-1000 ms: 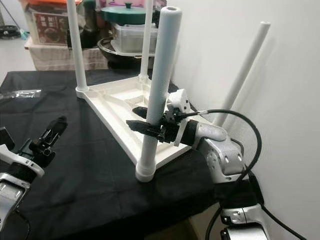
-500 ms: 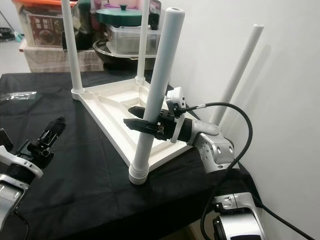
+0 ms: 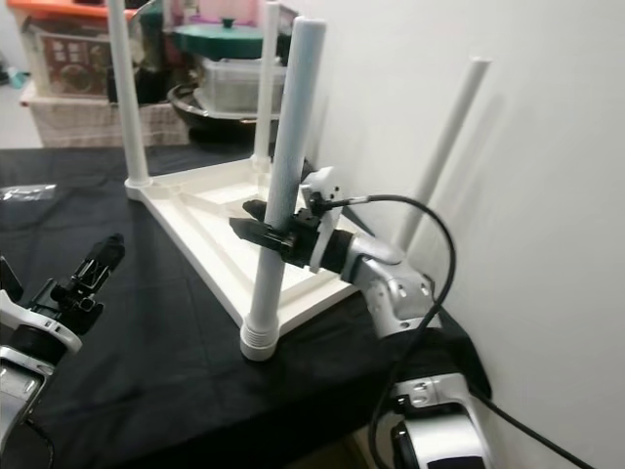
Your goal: Building children table
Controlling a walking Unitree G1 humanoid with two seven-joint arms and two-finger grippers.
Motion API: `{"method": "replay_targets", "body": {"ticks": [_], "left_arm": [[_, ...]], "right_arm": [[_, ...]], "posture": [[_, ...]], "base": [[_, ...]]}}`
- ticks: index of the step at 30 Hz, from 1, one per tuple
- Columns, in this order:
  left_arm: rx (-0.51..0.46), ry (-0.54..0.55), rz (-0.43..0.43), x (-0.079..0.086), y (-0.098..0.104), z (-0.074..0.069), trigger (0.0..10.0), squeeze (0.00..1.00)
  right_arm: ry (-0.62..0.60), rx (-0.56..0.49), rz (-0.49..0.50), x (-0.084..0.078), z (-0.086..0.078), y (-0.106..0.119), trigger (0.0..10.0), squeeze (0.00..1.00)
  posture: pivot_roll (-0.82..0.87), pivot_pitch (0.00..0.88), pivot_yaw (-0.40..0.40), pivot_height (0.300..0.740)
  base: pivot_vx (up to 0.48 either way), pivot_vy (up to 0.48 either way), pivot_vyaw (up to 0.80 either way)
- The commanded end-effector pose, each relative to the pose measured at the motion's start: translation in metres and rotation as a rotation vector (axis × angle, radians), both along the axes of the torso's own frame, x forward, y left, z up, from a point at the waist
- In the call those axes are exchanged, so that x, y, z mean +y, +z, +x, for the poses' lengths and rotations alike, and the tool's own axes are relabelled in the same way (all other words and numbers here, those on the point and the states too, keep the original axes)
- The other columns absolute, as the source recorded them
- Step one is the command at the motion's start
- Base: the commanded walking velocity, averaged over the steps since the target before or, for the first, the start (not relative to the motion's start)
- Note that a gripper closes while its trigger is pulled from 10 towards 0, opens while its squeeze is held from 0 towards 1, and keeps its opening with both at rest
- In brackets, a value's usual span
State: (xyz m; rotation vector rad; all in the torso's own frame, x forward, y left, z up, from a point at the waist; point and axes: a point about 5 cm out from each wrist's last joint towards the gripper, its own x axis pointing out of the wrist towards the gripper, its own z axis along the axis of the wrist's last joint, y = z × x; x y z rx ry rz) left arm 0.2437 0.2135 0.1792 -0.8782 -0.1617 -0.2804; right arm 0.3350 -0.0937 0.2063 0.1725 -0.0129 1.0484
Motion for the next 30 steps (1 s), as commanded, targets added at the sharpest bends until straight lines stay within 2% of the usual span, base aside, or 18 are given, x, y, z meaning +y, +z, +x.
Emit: {"method": "replay_targets", "body": {"ticks": [1, 2, 5, 10, 11, 12, 13, 14, 16, 18, 19, 21, 23, 25, 27, 30], "left_arm": [[0.015, -0.013, -0.011, -0.004, -0.003, 0.000, 10.0, 0.00], [0.015, -0.013, -0.011, -0.004, -0.003, 0.000, 10.0, 0.00], [0.016, -0.012, -0.010, -0.004, -0.003, -0.001, 10.0, 0.00], [0.016, -0.011, -0.011, -0.003, -0.003, 0.000, 10.0, 0.00], [0.016, -0.010, -0.011, -0.003, -0.003, 0.000, 10.0, 0.00], [0.016, -0.010, -0.011, -0.003, -0.003, 0.000, 10.0, 0.00], [0.017, -0.011, -0.012, -0.004, -0.004, 0.000, 10.0, 0.00], [0.017, -0.011, -0.012, -0.004, -0.004, 0.000, 10.0, 0.00], [0.017, -0.013, -0.011, -0.005, -0.004, 0.002, 10.0, 0.00], [0.017, -0.013, -0.011, -0.005, -0.004, 0.002, 10.0, 0.00], [0.017, -0.014, -0.011, -0.005, -0.004, 0.002, 10.0, 0.00], [0.015, -0.014, -0.011, -0.006, -0.004, 0.003, 10.0, 0.00], [0.015, -0.014, -0.011, -0.006, -0.004, 0.003, 10.0, 0.00], [0.013, -0.011, -0.010, -0.006, -0.004, 0.002, 10.0, 0.00], [0.013, -0.011, -0.010, -0.006, -0.004, 0.002, 10.0, 0.00], [0.011, -0.004, -0.010, -0.005, -0.004, 0.001, 10.0, 0.00]], "right_arm": [[-0.042, 0.245, -0.046, 0.007, -0.011, -0.057, 10.0, 0.00], [-0.042, 0.245, -0.046, 0.007, -0.011, -0.057, 10.0, 0.00], [-0.173, 0.229, -0.046, 0.002, -0.013, -0.068, 10.0, 0.00], [-0.225, 0.201, -0.085, -0.002, -0.014, -0.072, 10.0, 0.00], [-0.298, 0.199, -0.148, -0.005, -0.015, -0.076, 10.0, 0.00], [-0.298, 0.199, -0.148, -0.005, -0.015, -0.076, 10.0, 0.00], [-0.407, 0.223, -0.287, -0.010, -0.012, -0.084, 10.0, 0.00], [-0.407, 0.223, -0.287, -0.010, -0.012, -0.084, 10.0, 0.00], [-0.550, 0.294, -0.456, -0.017, -0.007, -0.096, 10.0, 0.00], [-0.550, 0.294, -0.456, -0.017, -0.007, -0.096, 10.0, 0.00], [-0.582, 0.319, -0.486, -0.018, -0.007, -0.098, 10.0, 0.00], [-0.605, 0.334, -0.487, -0.008, -0.001, -0.097, 10.0, 0.00], [-0.605, 0.334, -0.487, -0.008, -0.001, -0.097, 10.0, 0.00], [-0.639, 0.350, -0.486, 0.001, 0.005, -0.096, 10.0, 0.00], [-0.639, 0.350, -0.486, 0.001, 0.005, -0.096, 10.0, 0.00], [-0.699, 0.404, -0.478, 0.001, 0.006, -0.100, 10.0, 0.00]], "posture": [[0.06, 0.000, -0.101, 0.740], [0.06, 0.000, -0.101, 0.740], [0.05, 0.000, -0.099, 0.740], [0.05, 0.000, -0.096, 0.740], [0.04, 0.000, -0.093, 0.740], [0.04, 0.000, -0.093, 0.740], [0.04, 0.000, -0.092, 0.740], [0.04, 0.000, -0.092, 0.740], [0.04, 0.000, -0.092, 0.740], [0.04, 0.000, -0.092, 0.740], [0.04, 0.000, -0.092, 0.740], [0.04, 0.000, -0.097, 0.740], [0.04, 0.000, -0.097, 0.740], [0.05, 0.000, -0.108, 0.740], [0.05, 0.000, -0.108, 0.740], [0.05, 0.000, -0.114, 0.740]], "base": [[0.000, 0.000, 0.00], [0.000, 0.000, 0.00], [0.000, 0.000, 0.00], [0.000, 0.000, 0.00], [0.000, 0.000, 0.00], [0.000, 0.000, 0.00], [0.000, 0.000, 0.00], [0.000, 0.000, 0.00], [0.000, 0.000, 0.00], [0.000, 0.000, 0.00], [0.000, 0.000, 0.00], [0.000, 0.000, 0.00], [0.000, 0.000, 0.00], [0.000, 0.000, 0.00], [0.000, 0.000, 0.00], [0.000, 0.000, 0.00]]}}
